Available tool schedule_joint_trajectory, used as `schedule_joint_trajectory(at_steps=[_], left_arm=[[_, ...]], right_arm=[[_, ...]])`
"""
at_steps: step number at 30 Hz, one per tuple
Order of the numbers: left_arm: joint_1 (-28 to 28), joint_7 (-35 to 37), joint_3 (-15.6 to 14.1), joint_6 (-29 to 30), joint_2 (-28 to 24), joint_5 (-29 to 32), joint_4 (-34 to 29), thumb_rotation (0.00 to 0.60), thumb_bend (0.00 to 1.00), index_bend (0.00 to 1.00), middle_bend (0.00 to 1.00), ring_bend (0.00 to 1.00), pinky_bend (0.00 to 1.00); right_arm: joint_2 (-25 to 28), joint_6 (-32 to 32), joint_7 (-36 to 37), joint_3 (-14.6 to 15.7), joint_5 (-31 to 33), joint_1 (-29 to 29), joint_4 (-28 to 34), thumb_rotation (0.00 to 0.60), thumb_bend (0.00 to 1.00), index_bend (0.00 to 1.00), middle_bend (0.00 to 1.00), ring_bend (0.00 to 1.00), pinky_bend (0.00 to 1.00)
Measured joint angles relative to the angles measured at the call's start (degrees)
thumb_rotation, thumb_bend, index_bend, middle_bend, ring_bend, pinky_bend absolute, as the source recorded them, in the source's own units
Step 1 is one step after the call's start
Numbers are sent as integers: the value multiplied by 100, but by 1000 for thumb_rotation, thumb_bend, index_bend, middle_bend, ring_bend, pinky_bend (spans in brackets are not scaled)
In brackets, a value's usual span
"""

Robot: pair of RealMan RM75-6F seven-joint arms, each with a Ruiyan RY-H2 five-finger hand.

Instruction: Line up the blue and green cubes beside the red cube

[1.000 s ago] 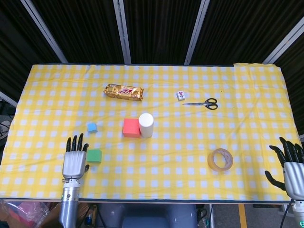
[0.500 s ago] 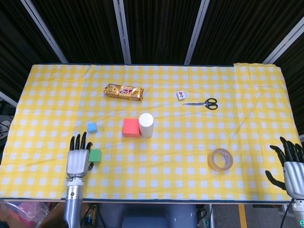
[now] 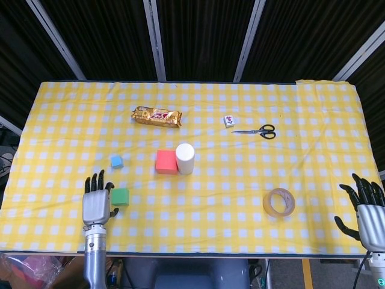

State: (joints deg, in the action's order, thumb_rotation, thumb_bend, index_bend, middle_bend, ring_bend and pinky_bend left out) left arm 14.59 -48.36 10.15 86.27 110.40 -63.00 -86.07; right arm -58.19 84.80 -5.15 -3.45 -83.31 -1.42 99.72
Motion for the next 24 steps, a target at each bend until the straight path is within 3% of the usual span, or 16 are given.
schedule_joint_trajectory(at_steps=[9, 24], left_arm=[[70, -102, 219, 8, 190, 273, -41, 600, 194, 363, 1, 0, 0], [305, -719, 432, 85, 76, 553, -330, 600, 206, 377, 17, 0, 0]], right_arm=[[18, 21, 56, 4, 21, 23, -36, 600, 318, 212, 0, 0, 0], [7, 19, 30, 32, 57, 53, -58, 600, 317, 212, 0, 0, 0]])
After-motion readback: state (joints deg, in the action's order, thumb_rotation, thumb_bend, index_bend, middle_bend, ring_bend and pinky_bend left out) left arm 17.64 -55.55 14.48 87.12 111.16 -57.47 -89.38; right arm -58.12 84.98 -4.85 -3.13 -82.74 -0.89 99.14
